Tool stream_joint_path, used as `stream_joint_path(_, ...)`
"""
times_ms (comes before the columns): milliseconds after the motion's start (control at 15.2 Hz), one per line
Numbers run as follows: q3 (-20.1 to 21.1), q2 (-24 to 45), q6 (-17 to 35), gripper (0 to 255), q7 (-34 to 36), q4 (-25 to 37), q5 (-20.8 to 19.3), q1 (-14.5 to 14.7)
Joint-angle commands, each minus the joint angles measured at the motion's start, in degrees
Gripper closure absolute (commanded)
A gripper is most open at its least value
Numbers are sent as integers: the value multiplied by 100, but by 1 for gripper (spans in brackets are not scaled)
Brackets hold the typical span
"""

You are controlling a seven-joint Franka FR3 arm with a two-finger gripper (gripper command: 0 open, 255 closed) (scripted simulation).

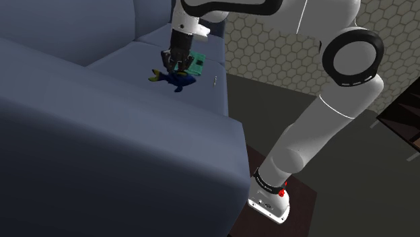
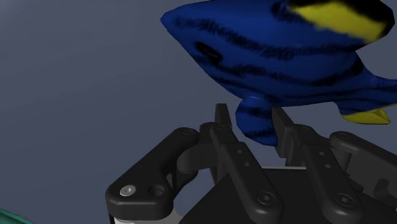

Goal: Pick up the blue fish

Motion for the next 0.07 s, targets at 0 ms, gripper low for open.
stream_joint_path(0, -5, -1, -43, 255, -3, 40, -2, -4)
